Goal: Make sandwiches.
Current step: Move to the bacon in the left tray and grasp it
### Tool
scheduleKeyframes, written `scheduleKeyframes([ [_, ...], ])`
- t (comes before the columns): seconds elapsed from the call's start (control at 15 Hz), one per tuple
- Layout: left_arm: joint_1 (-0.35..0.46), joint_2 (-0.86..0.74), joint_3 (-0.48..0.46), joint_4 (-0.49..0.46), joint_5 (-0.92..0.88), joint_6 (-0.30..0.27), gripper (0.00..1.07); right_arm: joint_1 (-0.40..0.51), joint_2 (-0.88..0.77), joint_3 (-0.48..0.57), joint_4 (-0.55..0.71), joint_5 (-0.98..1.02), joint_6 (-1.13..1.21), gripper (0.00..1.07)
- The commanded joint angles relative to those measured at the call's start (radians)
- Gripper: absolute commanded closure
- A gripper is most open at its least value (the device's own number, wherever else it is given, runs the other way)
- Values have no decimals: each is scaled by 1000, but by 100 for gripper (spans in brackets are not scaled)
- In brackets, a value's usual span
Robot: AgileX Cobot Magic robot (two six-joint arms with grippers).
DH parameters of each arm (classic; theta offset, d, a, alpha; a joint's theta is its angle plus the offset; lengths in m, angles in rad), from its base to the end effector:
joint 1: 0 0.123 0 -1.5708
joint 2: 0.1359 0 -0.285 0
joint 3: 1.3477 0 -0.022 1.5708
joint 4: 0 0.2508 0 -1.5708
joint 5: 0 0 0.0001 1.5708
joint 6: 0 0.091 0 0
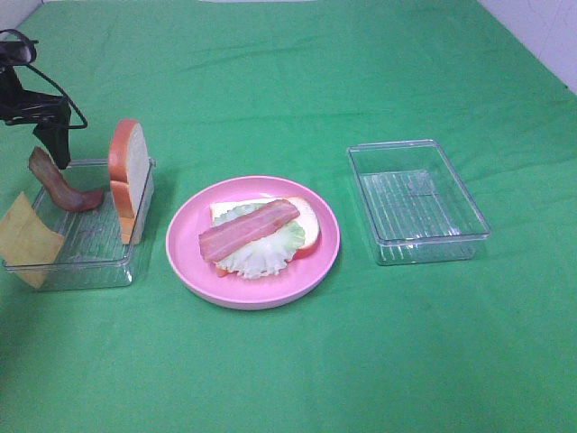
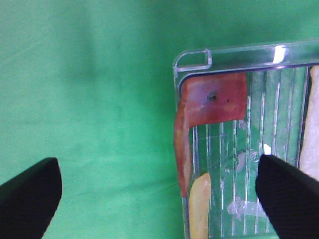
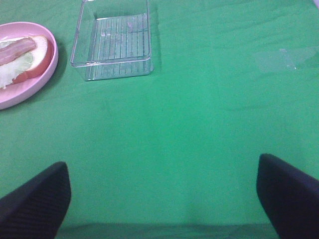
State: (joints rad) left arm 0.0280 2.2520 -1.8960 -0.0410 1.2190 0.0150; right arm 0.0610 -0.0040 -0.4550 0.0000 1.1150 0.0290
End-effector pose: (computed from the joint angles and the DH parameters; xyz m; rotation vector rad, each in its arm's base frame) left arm 0.4628 0.0095 0.1820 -0.0390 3.0570 -0.0570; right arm -0.0030 -0.0002 0.2605 -0.0342 2.1398 0.0527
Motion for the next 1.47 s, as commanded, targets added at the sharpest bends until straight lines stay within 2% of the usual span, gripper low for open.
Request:
scheduleKeyframes([
  [0.07,-11,17,-5,-21,27,11,4,-1,-31,2,-5,-13,-3,11],
  [0.47,-11,43,-5,-26,0,22,13,-1,-31,2,-5,-13,-3,11],
  [0.53,-11,45,-5,-26,0,22,18,-1,-31,2,-5,-13,-3,11],
  [0.6,-11,45,-5,-26,-22,29,35,-1,-31,2,-5,-13,-3,11],
  [0.73,-11,44,-5,-27,-52,27,49,-1,-31,2,-5,-13,-3,11],
  [0.93,-11,44,-5,-32,-75,-9,49,-1,-31,2,-5,-13,-3,11],
  [1.27,-11,44,-5,-35,-69,-3,50,-1,-31,2,-5,-13,-3,11],
  [1.47,-11,44,-5,-35,-63,1,68,-1,-31,2,-5,-13,-3,11],
])
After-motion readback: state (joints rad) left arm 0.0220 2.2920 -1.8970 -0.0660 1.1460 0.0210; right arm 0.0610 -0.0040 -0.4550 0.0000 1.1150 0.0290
